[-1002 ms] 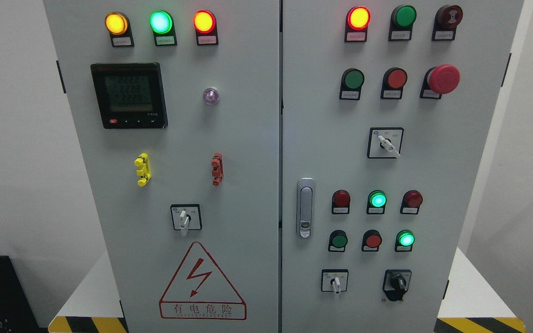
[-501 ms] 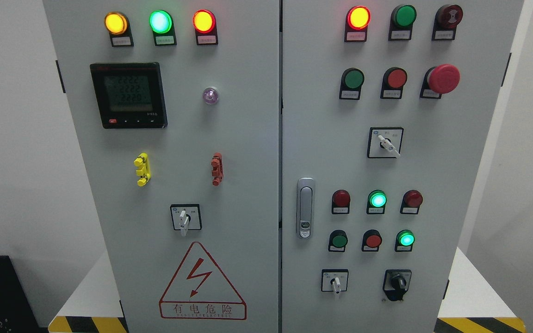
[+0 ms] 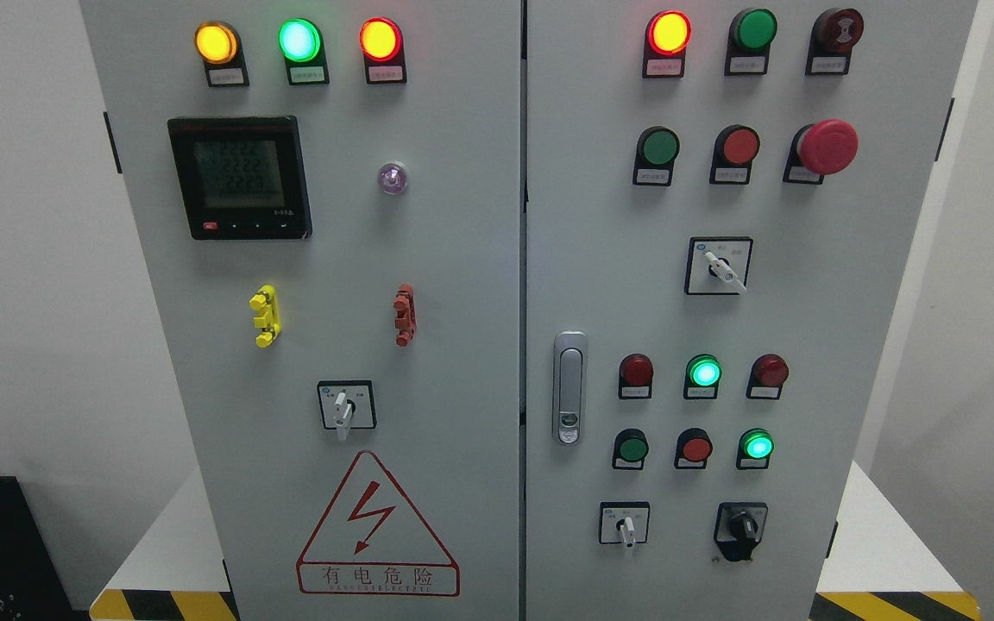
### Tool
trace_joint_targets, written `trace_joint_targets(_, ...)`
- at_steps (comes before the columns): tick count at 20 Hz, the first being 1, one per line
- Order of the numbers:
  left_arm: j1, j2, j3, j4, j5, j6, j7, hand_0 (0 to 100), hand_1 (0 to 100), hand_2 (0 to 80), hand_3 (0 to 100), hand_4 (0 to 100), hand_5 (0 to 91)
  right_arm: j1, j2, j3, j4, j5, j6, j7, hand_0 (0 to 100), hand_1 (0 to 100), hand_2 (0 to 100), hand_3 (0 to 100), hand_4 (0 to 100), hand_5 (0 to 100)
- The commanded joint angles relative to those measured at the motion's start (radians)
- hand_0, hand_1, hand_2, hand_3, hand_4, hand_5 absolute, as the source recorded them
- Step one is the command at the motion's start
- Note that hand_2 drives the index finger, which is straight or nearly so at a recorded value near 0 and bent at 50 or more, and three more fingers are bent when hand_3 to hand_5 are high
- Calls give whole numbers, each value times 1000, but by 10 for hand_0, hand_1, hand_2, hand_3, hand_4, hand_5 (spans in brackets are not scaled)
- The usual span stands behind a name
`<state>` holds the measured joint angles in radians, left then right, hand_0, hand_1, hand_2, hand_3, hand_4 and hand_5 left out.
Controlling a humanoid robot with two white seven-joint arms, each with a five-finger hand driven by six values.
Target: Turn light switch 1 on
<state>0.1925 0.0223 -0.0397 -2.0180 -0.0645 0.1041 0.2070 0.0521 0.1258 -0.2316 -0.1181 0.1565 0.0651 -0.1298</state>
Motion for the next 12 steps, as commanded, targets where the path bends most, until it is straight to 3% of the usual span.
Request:
trace_joint_targets(1,-120,-116,-60,-28,-63,58,3,188,621,409,847,940,864,0,0,0,0,0,1,-1,308,0,0,0,0,0)
trace_joint_targets(4,-177,-122,-63,-27,-64,120,14,186,620,411,847,938,865,0,0,0,0,0,1,-1,307,0,0,0,0,0)
trace_joint_targets(7,-215,-128,-78,-25,-63,154,78,182,622,413,848,937,864,0,0,0,0,0,1,-1,307,0,0,0,0,0)
trace_joint_targets(12,-246,-131,-82,-25,-61,183,104,166,650,431,854,934,864,0,0,0,0,0,1,-1,307,0,0,0,0,0)
